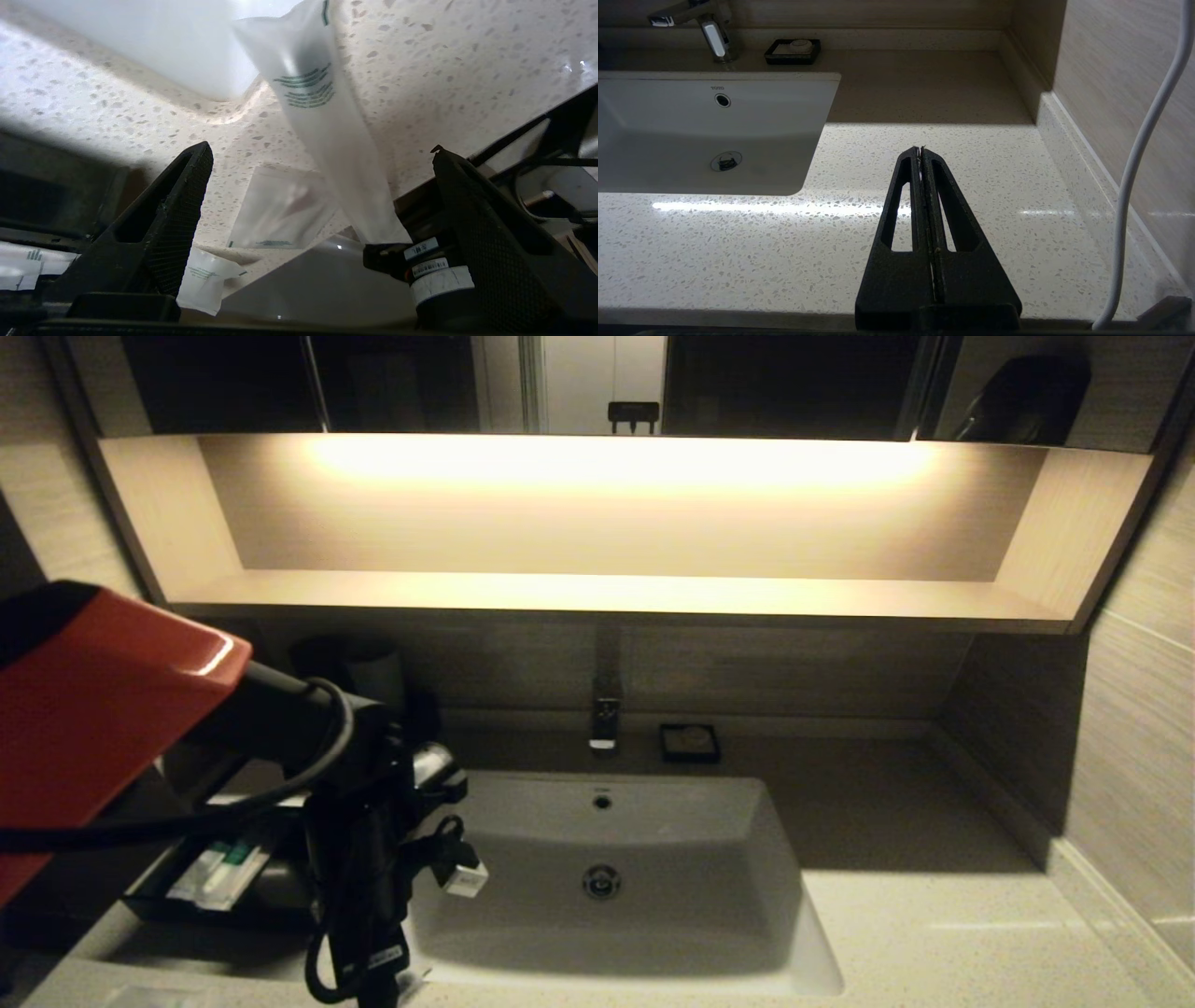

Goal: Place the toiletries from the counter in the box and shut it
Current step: Pick up the bathroom toiletry

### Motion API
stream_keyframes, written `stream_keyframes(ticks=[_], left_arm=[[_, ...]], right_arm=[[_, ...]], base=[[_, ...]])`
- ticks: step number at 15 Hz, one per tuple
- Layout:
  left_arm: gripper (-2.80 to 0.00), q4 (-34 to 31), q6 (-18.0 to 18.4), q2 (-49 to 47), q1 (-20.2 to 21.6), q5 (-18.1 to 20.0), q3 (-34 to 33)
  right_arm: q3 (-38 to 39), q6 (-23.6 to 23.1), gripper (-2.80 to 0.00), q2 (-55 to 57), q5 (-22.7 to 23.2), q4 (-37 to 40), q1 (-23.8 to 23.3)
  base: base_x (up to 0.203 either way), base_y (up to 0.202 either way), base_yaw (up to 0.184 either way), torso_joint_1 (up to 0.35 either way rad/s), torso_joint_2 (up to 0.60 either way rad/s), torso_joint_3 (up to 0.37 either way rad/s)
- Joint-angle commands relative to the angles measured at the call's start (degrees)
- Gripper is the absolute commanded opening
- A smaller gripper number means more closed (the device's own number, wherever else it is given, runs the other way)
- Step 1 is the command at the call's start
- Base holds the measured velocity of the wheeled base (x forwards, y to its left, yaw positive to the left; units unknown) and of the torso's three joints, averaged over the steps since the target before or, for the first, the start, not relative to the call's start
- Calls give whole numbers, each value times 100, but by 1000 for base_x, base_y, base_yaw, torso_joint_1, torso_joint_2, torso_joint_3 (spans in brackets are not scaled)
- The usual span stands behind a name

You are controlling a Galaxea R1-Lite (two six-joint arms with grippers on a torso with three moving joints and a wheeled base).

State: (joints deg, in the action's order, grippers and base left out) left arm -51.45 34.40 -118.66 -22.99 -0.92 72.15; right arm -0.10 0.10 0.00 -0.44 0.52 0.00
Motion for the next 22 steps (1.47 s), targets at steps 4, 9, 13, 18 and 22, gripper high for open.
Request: stream_keyframes(ticks=[4,9,13,18,22], left_arm=[[0,-215,-297,-388,-149,32,448],[0,-901,-373,-659,-268,3,923],[0,-905,-457,-747,-276,-110,1029],[0,-831,-514,-627,-259,-58,841],[0,-290,-520,-103,-186,158,115]], right_arm=[[1,-1,-280,0,0,0,0],[1,-1,-280,0,0,0,0],[1,-1,-280,0,0,0,0],[1,-1,-280,0,0,0,0],[1,-1,-280,0,0,0,0]], base=[[0,0,0,0,0,0],[0,0,0,0,0,0],[0,0,0,0,0,0],[0,0,0,0,0,0],[0,0,0,0,0,0]])
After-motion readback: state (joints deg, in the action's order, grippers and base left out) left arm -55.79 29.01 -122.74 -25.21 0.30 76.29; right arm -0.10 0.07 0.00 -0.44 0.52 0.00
